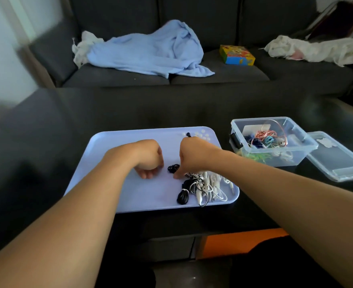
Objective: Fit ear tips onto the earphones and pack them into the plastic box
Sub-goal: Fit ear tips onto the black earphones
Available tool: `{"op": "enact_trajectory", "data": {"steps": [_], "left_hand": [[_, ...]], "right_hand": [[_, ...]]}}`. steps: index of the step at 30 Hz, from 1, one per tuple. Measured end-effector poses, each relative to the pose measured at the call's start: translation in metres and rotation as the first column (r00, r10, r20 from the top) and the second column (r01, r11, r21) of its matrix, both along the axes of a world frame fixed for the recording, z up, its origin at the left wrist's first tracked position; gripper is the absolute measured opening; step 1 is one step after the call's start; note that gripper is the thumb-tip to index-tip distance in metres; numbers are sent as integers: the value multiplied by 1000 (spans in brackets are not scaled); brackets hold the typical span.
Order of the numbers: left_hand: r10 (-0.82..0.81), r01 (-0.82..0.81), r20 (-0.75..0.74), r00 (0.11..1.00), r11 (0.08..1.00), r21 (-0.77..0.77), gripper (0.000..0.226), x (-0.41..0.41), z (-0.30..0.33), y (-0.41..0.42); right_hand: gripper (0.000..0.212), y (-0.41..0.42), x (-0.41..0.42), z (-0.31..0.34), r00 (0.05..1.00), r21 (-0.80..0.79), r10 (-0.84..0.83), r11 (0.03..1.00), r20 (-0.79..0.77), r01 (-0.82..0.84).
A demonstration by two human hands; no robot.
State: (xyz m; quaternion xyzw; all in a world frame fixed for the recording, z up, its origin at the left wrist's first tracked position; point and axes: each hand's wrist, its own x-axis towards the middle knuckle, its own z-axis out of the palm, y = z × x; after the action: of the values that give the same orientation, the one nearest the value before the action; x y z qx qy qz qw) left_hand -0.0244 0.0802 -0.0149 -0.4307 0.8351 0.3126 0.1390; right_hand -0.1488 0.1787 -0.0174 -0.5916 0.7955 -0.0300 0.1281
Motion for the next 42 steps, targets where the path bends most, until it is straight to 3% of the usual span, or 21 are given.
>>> {"op": "enact_trajectory", "data": {"steps": [3, 5, 9, 12, 14, 19, 23, 26, 29, 32, 39, 42], "left_hand": [[33, -34, 12, 999, 998, 61, 28, -2, 4, 3], [83, -84, 16, 996, 991, 100, 36, -2, 7, 5], [154, -154, 13, 988, 978, 143, 55, 1, 13, 6], [190, -187, -15, 982, 974, 125, 61, 7, 14, 1], [216, -211, -46, 975, 973, 97, 55, 10, 14, -1], [215, -209, -82, 973, 975, 68, 48, 9, 13, -1], [164, -161, -86, 983, 986, 45, 42, 8, 8, 1], [138, -143, -88, 986, 989, -48, 64, 0, 3, 5], [132, -140, -58, 990, 971, -193, 80, -10, -3, 12], [150, -173, -95, 984, 931, -321, 89, -22, -16, 17], [106, -140, -114, 988, 928, -346, 37, -33, -20, 9], [90, -131, -140, 986, 940, -314, 34, -29, -19, 1]], "right_hand": [[46, -4, 1, 0, 999, 30, 4, 1000, 51, -5], [42, -5, -1, 5, 969, 42, -57, 998, 239, 49], [21, -4, -10, 17, 701, 51, -202, 972, 684, 231], [21, -3, -15, 20, 464, 71, -201, 957, 863, 281], [22, -2, -17, 21, 376, 55, -165, 957, 912, 286], [25, 0, -21, 18, 515, -13, -120, 969, 849, 247], [9, -1, -41, 12, 751, -202, -180, 900, 635, 387], [13, 0, -67, 5, 803, -356, -277, 786, 527, 505], [18, -1, -79, -9, 875, -409, -289, 797, 388, 445], [17, -6, -80, -18, 908, -425, -270, 816, 320, 392], [17, -26, -75, -34, 921, -417, -249, 834, 300, 361], [17, -32, -74, -37, 923, -405, -268, 839, 275, 364]]}}
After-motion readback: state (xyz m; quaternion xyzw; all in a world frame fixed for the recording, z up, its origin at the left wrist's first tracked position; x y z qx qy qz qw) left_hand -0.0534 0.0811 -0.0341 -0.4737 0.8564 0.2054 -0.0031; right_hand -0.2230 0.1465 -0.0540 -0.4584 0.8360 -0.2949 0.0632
